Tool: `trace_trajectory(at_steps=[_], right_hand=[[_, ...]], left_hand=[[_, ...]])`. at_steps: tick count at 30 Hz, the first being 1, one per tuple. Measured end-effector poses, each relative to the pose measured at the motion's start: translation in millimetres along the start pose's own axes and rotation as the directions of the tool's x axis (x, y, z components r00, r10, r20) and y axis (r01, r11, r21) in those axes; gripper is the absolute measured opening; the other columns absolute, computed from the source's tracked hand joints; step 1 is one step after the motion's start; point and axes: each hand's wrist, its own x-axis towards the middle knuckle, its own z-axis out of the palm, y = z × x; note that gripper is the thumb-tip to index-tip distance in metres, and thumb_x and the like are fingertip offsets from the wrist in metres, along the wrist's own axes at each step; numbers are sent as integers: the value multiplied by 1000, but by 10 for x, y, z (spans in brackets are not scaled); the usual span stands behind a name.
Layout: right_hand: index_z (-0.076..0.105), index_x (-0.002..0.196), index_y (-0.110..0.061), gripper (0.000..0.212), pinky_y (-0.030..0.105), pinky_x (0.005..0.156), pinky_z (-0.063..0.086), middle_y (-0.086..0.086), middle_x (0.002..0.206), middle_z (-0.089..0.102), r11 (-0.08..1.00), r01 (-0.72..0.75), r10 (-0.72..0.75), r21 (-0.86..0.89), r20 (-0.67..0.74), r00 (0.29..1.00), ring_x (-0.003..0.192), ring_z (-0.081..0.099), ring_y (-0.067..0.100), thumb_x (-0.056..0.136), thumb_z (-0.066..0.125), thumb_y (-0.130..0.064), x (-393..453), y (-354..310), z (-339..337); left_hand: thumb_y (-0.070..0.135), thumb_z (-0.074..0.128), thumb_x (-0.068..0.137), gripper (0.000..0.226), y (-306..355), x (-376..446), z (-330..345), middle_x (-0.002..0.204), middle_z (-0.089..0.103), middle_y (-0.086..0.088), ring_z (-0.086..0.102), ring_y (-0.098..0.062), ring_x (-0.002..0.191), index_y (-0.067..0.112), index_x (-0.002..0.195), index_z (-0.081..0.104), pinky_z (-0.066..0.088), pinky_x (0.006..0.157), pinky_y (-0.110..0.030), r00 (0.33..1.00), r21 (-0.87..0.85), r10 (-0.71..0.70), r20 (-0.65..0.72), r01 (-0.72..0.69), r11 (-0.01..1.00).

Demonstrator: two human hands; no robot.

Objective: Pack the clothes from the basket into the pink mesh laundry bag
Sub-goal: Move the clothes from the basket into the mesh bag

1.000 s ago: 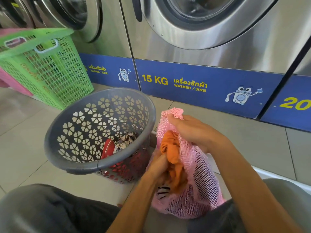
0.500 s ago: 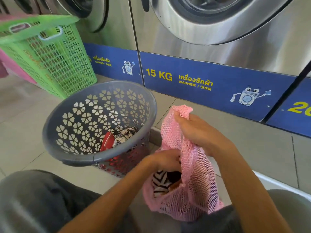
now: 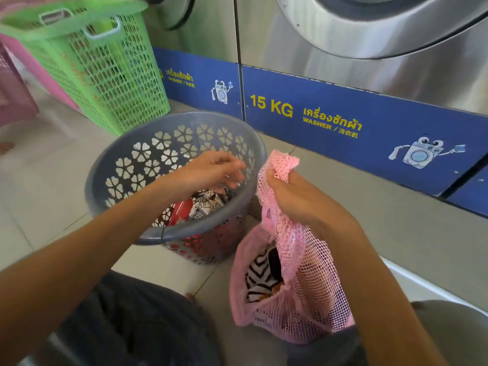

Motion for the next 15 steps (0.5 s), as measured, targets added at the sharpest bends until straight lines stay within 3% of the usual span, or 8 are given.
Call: trace_trajectory(at_steps=[4,8,10,12,14,15], right_hand=[[19,150,-45,57,44,113,33,-7,156,35,999,38,-37,-15,21,999,138,40,25,96,28,-62,196,-36,61],[22,151,-39,55,45,112,33,2,155,37,999,-2,4,-35,53,999,137,40,29,99,30,-55,384,-95,157],[25,151,-35,53,40,109,35,5,151,41,1000,-7,8,-18,62,998,133,44,30,101,32,-51,477,-110,193],[28,150,-31,50,33,100,35,7,147,45,1000,-2,4,-28,83,997,129,46,30,103,33,-45,553,-137,245],[24,151,-30,51,32,92,32,4,147,45,999,9,-5,-43,96,995,130,45,30,103,35,-41,624,-136,320],[19,153,-31,53,32,93,33,3,149,43,998,18,-12,-60,97,995,132,44,30,103,35,-40,650,-126,361]], left_hand=[[27,54,99,24,-322,330,60,106,70,-2,67,-16,93,13,114,65,54,70,-27,993,231,-26,118,-2,973],[30,59,87,19,-732,766,60,99,71,0,66,-20,93,17,99,66,54,82,-33,975,489,-13,222,-100,866],[26,63,86,27,-991,1020,47,104,69,-5,64,-27,102,14,111,62,51,85,-33,969,670,-45,244,-135,730],[30,65,84,55,-1213,1211,3,124,61,-14,54,-35,119,14,134,47,47,97,-38,976,844,-116,186,-98,527],[39,65,79,69,-1467,1397,-53,136,51,-18,46,-38,126,22,141,38,44,103,-43,968,942,-205,146,-72,329],[48,65,75,76,-1563,1459,-66,140,47,-17,42,-39,128,28,141,34,42,105,-46,962,959,-237,134,-66,276]])
